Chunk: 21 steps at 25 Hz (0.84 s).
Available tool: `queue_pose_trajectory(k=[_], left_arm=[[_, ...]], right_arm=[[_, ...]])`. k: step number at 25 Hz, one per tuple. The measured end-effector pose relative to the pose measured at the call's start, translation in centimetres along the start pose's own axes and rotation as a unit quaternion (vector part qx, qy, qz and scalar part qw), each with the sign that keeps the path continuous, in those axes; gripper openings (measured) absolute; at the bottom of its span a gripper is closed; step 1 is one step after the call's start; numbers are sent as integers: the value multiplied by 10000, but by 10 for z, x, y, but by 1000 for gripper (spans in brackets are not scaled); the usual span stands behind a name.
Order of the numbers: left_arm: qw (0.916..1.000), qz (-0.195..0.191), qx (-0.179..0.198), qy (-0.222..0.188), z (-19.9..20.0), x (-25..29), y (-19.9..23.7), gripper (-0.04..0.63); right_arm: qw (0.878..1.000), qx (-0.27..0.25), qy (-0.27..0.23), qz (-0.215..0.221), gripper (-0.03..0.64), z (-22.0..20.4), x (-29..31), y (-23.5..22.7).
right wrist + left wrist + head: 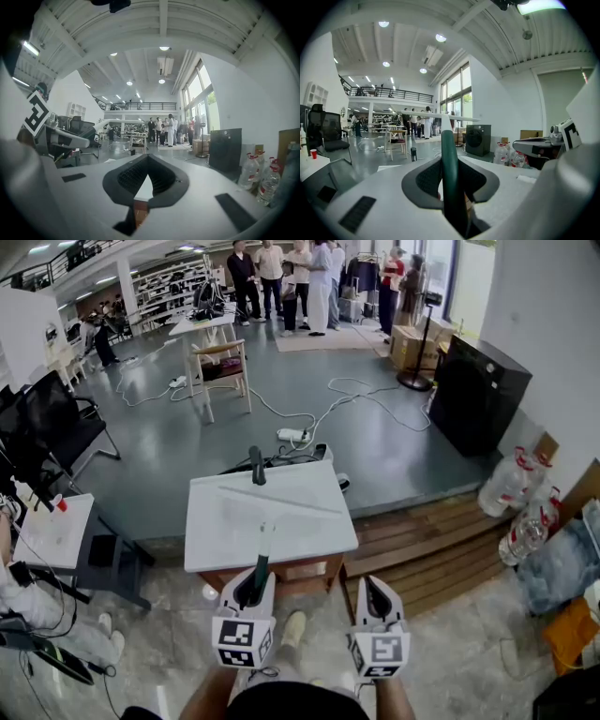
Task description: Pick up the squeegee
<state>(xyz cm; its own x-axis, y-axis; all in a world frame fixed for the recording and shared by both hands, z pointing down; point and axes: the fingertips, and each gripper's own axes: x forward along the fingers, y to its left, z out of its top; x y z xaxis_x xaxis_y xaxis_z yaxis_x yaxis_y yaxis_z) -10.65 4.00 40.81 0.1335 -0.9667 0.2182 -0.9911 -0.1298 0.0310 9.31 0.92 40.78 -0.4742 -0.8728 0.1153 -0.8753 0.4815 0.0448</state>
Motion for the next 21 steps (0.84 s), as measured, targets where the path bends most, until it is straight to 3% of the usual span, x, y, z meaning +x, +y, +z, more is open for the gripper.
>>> queue_pose_trajectory(k=[21], left_arm=[[10000, 11, -13, 52, -5, 4, 2, 84]], right_arm=[[9999, 12, 109, 55, -3, -5, 8, 3]])
